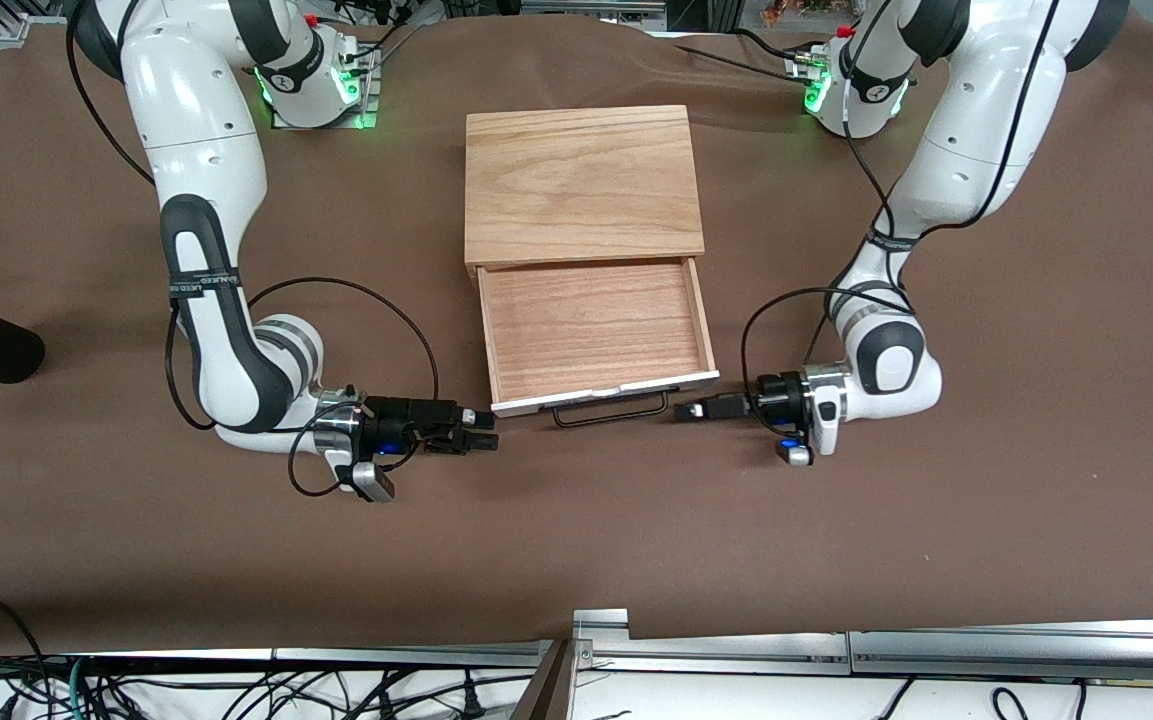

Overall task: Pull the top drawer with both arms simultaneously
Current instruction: 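Open both grippers and draw them back from the handle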

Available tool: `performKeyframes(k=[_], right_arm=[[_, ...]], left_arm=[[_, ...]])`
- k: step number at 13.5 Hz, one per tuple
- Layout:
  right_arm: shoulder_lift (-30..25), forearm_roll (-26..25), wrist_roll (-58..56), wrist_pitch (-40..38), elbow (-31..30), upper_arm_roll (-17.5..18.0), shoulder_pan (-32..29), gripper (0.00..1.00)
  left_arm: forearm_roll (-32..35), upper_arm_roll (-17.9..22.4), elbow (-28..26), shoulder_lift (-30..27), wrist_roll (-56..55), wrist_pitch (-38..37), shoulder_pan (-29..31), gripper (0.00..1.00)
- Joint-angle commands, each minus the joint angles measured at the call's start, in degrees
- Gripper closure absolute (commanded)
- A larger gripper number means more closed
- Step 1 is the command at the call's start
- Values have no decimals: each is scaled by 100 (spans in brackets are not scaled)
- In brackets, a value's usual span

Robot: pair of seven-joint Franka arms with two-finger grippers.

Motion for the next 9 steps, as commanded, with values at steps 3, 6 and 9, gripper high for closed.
performKeyframes(k=[3,6,9], right_arm=[[-375,-1147,310,265,-82,-365,37,0],[-664,-2228,767,265,-73,-681,37,0],[-954,-3370,1224,221,-73,-1007,37,0]], left_arm=[[528,15,-30,-336,-868,14,84,0],[1345,7,-99,-915,-1599,14,224,0],[2968,16,-284,-1802,-2494,14,478,0]])
